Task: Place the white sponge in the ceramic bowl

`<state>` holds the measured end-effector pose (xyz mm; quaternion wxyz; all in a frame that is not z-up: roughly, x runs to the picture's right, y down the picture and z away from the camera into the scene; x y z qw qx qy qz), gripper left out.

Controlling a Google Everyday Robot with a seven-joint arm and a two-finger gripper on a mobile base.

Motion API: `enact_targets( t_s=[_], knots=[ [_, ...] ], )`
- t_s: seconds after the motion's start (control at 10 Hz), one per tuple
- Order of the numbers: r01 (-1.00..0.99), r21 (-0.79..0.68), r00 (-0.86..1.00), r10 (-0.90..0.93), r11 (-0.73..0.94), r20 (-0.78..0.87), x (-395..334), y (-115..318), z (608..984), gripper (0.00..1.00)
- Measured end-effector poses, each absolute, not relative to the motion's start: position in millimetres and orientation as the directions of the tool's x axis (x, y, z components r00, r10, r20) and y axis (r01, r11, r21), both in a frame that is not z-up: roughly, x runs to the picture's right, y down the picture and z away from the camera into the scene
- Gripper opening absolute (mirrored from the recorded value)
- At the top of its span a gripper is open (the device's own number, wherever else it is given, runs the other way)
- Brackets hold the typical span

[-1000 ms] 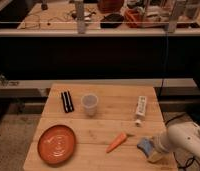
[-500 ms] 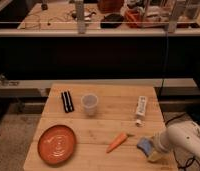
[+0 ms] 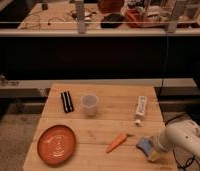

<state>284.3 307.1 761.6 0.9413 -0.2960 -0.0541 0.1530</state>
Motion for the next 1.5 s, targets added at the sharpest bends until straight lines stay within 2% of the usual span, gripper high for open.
enact_targets(
  t_s=[1.5],
  knots=[
    [-0.222,-0.569,0.961,0.278,0.792,0.012,286.1,300.3,760.5,0.0]
  ],
)
